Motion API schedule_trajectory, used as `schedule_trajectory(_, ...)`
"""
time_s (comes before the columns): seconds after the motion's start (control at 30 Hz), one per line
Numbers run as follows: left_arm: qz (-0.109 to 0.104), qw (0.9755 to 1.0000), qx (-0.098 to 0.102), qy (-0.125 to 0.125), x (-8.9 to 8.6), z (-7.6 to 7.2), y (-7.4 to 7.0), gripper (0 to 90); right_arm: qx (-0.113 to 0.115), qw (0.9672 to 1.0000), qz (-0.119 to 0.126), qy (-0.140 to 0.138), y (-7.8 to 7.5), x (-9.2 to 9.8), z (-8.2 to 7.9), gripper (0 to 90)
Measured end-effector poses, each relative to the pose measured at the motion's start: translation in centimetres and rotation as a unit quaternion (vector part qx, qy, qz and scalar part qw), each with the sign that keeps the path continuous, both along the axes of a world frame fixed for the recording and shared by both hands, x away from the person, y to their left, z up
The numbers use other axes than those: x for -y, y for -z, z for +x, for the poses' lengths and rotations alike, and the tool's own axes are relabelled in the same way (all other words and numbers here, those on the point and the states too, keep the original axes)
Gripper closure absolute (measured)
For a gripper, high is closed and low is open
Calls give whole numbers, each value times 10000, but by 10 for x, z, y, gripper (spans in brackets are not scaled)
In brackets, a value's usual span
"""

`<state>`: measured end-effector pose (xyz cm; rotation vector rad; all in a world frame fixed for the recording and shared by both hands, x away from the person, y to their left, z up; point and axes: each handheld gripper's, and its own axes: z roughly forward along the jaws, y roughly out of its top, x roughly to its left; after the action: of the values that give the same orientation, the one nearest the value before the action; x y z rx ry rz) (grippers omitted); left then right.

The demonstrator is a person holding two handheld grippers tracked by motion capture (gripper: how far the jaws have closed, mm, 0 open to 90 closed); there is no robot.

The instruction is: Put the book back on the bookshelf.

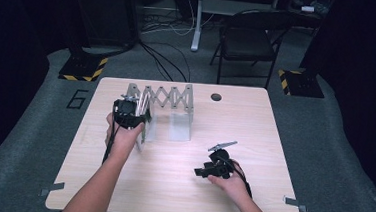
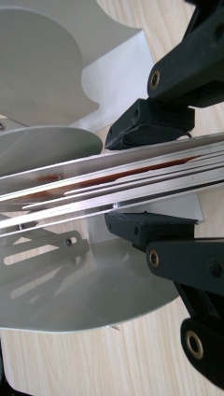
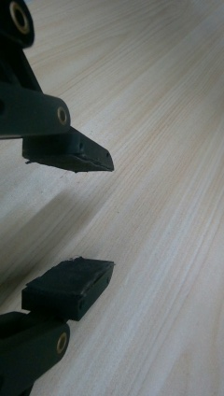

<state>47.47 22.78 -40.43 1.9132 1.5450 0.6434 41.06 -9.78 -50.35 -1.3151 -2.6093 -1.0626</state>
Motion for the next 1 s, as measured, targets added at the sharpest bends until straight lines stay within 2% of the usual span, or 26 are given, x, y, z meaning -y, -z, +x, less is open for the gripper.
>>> schedule_trajectory(0.57,59,9995,285,100,-1,-9,-20,559,3,10000,8,43,0,0,0,445)
schedule_trajectory(0.7,33,9995,237,194,-1,-11,-26,556,5,10000,7,39,0,0,0,445)
schedule_trajectory(0.8,63,9993,263,259,1,-13,-26,549,34,10000,18,47,0,0,0,445)
schedule_trajectory(1.0,31,9993,163,331,0,-14,-26,547,12,10000,-1,42,0,0,0,445)
